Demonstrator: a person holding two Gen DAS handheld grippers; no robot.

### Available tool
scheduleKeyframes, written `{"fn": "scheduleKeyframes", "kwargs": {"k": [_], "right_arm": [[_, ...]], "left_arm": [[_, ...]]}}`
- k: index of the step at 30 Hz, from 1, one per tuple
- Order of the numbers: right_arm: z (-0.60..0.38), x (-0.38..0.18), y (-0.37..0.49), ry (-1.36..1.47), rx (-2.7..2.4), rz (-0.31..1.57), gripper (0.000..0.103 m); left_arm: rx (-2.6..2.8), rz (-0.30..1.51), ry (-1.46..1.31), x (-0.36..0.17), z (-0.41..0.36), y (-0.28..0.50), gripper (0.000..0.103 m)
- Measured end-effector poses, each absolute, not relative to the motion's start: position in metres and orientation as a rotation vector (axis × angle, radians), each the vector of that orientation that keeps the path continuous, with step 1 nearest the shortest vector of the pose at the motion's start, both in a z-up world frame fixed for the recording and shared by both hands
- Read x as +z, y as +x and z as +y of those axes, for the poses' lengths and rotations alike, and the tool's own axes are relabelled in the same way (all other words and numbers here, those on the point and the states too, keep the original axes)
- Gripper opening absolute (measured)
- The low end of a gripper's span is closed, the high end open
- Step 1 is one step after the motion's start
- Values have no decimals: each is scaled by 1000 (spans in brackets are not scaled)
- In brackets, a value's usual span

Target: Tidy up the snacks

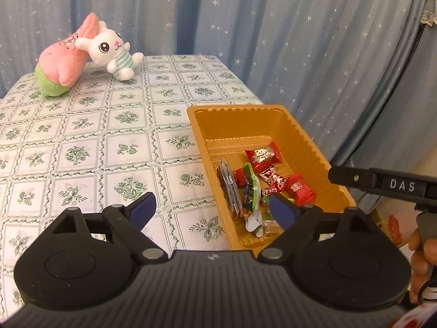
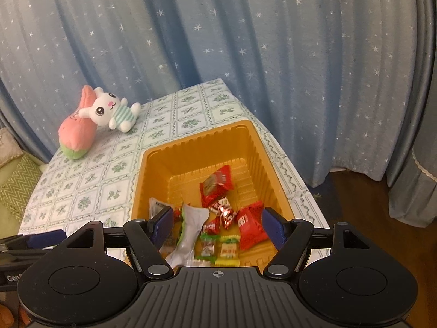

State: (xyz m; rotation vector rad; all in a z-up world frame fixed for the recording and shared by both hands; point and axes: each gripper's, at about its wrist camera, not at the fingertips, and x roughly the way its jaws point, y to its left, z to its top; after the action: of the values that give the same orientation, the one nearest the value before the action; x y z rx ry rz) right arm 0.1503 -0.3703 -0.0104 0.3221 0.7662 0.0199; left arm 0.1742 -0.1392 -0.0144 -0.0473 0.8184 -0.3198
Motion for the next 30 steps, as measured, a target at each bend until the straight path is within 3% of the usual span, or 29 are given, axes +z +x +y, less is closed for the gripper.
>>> {"fn": "scheduleKeyframes", "kwargs": {"k": [6, 14, 30], "right_arm": [[-360, -3, 124, 322, 28, 775, 71], [-346, 8, 87, 296, 32, 768, 79], [-322, 32, 26, 215, 16, 743, 80]], "left_arm": [[-295, 793, -41, 0, -132, 150, 103], [-258, 775, -26, 13, -121, 115, 103], [-201, 750, -42, 33, -101, 53, 103]]}}
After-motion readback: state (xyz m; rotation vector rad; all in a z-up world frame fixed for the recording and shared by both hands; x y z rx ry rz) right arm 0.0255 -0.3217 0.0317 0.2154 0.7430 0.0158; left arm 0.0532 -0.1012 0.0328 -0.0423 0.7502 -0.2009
